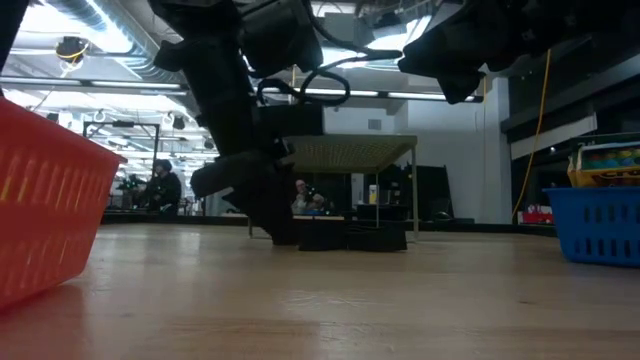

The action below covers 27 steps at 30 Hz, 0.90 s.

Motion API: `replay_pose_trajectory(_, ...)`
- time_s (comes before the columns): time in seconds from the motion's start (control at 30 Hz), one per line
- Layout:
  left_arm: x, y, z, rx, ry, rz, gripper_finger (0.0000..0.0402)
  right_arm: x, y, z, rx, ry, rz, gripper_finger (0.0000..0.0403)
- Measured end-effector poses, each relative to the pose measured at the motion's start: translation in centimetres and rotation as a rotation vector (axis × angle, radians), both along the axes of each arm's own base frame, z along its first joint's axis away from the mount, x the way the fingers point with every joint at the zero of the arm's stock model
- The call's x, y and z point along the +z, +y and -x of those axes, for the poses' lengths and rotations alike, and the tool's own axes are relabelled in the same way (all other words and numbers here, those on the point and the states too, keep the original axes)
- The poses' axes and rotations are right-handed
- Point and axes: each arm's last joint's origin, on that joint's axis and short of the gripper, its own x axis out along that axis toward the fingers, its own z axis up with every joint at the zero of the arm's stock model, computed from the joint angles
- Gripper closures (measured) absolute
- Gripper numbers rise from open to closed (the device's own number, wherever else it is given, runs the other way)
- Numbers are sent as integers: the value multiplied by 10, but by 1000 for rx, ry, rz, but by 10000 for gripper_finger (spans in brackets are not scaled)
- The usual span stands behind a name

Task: Pick & Place Office Desk Supplies
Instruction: Put the black rubber band into the orange bin

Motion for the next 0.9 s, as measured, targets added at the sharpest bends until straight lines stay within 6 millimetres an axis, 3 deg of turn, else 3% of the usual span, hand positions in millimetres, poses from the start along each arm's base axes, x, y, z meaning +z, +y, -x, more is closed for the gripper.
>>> replay_pose_trajectory(0.3,4,-22,4,-83,4,-7,394,0,0,0,-2,2,5,305)
replay_pose_trajectory(0.5,19,-43,13,-150,-19,19,400,0,0,0,-2,2,5,305)
replay_pose_trajectory(0.73,56,-67,34,-156,-113,-20,400,-1,0,0,-1,5,6,305)
replay_pose_trajectory(0.9,68,-70,38,-109,-190,-75,386,-1,0,0,-2,4,6,305)
